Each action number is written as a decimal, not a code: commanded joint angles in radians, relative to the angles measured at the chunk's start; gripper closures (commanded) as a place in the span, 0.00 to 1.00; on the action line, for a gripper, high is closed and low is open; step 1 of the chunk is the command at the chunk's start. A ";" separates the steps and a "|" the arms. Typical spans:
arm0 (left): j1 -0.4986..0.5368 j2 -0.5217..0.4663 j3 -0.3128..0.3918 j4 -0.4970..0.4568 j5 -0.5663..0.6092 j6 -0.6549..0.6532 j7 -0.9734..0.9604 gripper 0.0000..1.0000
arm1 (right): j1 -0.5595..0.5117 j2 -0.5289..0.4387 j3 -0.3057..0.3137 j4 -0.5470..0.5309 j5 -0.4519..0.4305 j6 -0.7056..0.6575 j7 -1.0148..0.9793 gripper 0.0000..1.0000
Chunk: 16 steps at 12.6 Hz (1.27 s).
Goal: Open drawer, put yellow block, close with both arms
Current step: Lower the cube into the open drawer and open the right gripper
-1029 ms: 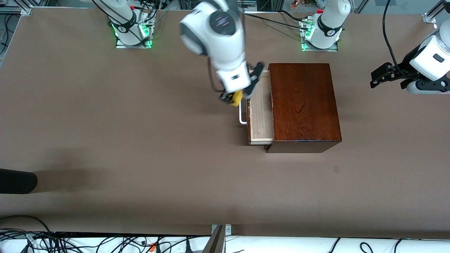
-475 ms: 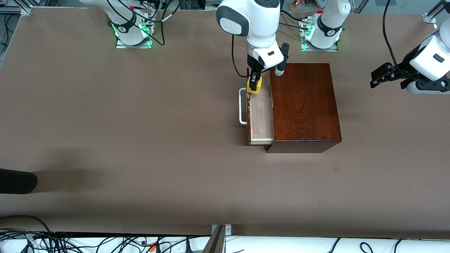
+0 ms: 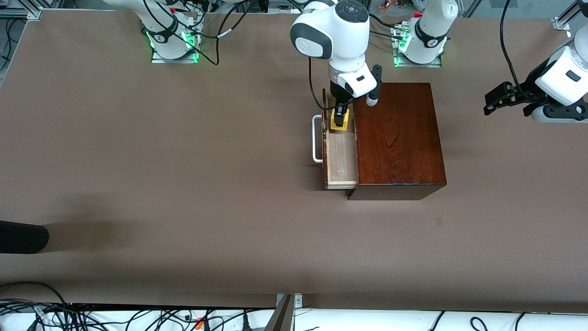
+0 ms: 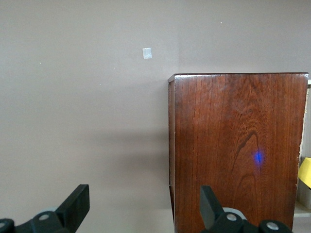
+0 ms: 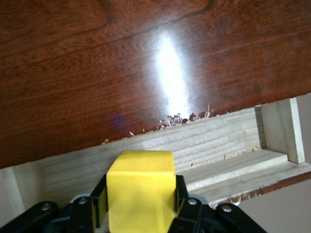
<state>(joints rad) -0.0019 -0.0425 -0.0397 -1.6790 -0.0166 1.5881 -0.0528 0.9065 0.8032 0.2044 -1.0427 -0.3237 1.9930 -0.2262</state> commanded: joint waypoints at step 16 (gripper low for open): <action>0.005 -0.011 0.001 0.005 -0.025 -0.028 0.004 0.00 | 0.000 0.061 -0.017 0.024 -0.064 -0.023 -0.130 0.00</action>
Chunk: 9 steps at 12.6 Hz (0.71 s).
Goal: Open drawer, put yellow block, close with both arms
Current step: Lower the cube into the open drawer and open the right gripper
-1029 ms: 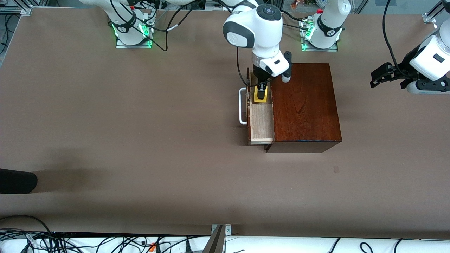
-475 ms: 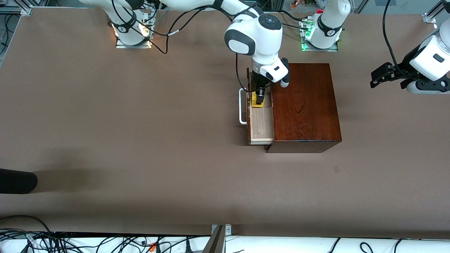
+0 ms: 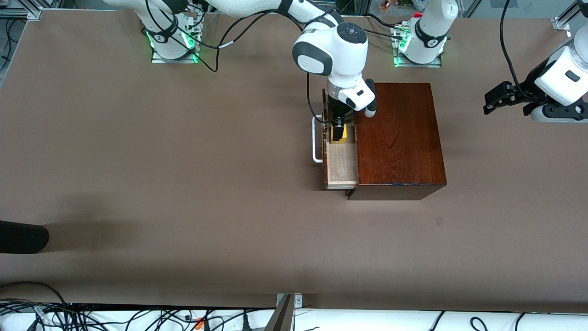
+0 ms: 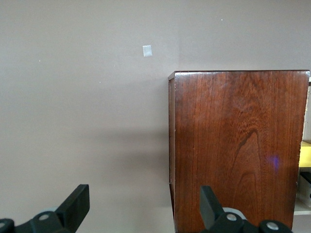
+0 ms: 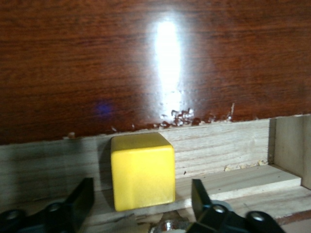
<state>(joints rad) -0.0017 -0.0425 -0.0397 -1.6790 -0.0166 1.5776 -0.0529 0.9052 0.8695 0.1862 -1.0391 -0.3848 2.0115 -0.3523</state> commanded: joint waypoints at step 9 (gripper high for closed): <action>-0.012 0.015 -0.003 0.042 -0.026 -0.163 0.164 0.00 | -0.310 -0.323 -0.004 0.024 0.216 -0.270 -0.004 0.00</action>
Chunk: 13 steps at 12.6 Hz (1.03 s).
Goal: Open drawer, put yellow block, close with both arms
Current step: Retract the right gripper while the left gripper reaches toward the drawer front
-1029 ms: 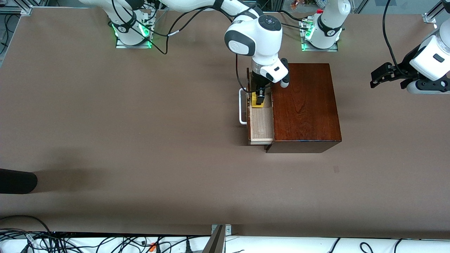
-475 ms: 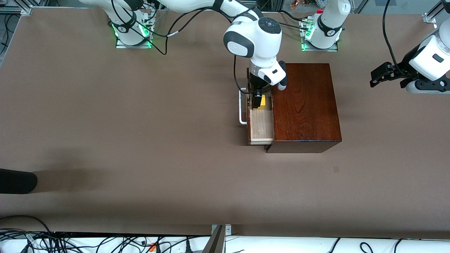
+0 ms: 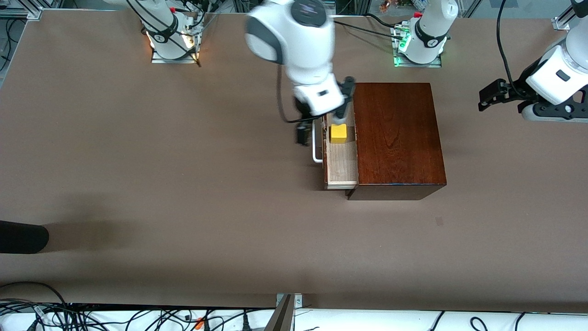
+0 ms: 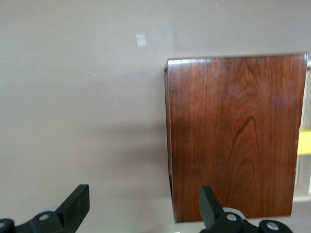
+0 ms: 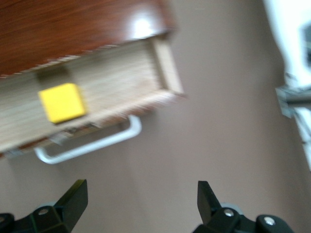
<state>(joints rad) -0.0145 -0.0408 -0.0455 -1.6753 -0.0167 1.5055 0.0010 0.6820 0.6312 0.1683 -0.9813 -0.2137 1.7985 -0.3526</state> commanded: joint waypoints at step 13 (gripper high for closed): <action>-0.240 0.286 -0.106 0.087 -0.310 0.120 0.796 0.00 | -0.271 -0.632 -0.352 -0.623 0.307 -0.176 0.273 0.00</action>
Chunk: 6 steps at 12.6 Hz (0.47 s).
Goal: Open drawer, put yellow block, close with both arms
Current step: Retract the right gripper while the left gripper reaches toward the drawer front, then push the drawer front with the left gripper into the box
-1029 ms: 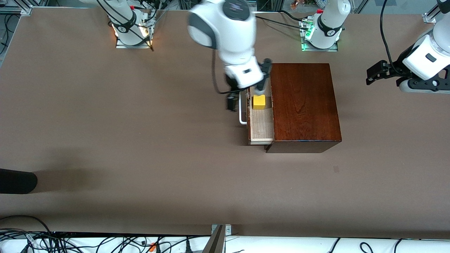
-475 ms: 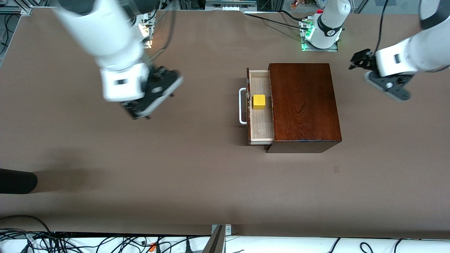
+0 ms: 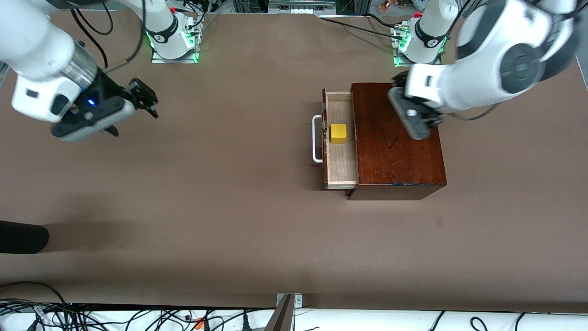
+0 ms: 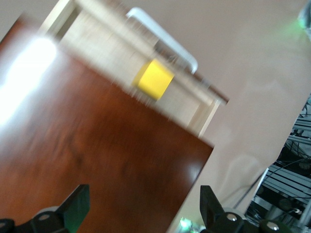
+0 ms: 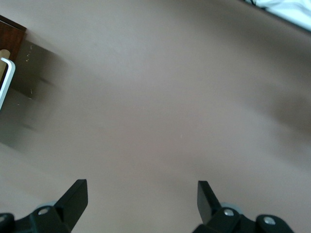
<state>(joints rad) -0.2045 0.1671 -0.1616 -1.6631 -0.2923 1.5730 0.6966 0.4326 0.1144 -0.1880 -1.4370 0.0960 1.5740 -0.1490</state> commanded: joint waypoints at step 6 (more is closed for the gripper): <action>-0.300 0.285 0.011 0.194 0.045 0.305 0.230 0.00 | -0.166 -0.148 0.015 -0.283 -0.028 0.119 0.161 0.00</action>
<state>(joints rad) -0.4467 0.3845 -0.1639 -1.5198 -0.2907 1.8154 0.8553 0.3002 -0.0084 -0.1955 -1.6828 0.0909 1.6711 -0.0154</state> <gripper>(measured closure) 0.000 0.000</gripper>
